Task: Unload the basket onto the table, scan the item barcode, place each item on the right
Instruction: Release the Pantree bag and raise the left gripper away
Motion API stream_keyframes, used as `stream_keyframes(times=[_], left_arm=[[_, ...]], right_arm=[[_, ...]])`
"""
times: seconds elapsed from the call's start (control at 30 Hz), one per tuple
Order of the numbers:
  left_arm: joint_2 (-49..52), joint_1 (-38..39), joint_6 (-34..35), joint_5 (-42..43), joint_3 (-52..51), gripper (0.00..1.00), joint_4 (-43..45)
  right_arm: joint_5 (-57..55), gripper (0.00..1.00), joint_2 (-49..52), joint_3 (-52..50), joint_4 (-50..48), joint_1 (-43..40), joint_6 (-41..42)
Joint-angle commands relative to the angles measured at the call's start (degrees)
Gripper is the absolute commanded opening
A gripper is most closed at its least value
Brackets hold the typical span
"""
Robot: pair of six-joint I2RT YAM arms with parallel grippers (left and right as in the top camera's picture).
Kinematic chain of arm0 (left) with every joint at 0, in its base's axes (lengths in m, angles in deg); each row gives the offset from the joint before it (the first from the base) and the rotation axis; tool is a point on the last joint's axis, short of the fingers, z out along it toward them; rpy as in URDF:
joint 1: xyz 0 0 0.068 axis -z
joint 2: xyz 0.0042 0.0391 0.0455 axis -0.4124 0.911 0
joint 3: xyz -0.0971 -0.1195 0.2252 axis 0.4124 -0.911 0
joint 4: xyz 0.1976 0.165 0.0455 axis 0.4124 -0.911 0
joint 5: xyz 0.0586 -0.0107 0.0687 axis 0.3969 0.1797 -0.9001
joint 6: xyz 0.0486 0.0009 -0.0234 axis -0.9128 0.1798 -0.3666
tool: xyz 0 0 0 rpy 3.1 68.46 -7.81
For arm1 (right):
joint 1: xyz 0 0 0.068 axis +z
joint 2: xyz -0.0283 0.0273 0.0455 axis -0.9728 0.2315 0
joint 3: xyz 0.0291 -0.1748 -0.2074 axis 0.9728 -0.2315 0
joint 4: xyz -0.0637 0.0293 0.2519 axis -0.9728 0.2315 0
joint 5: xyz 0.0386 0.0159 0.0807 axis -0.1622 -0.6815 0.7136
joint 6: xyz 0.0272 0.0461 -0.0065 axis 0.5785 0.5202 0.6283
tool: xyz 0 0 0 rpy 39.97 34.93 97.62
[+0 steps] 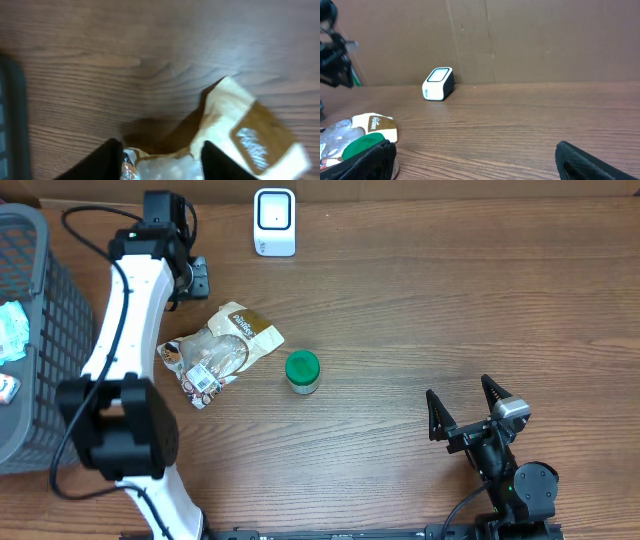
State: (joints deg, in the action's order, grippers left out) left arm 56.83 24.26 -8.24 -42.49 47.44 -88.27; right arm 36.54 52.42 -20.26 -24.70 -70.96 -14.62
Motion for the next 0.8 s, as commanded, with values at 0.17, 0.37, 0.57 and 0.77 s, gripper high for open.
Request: stream_keyframes(times=[0.17, 0.37, 0.57, 0.77], left_arm=[[7.8, 0.0, -4.8, -4.9, 0.8, 0.54, -4.0], [8.1, 0.9, -0.7, 5.9, 0.8, 0.5, -8.6], [8.1, 2.7, 0.0, 18.3, 0.6, 0.49, -11.1], [8.1, 4.6, 1.3, 17.9, 0.6, 0.5, -13.7]], right_arm=[[0.1, 1.0, -0.5, -0.6, -0.3, -0.3, 0.1], [0.1, 1.0, -0.5, -0.6, -0.3, -0.3, 0.1], [0.1, 1.0, -0.5, -0.6, -0.3, -0.3, 0.1], [0.1, 1.0, -0.5, -0.6, -0.3, -0.3, 0.1]])
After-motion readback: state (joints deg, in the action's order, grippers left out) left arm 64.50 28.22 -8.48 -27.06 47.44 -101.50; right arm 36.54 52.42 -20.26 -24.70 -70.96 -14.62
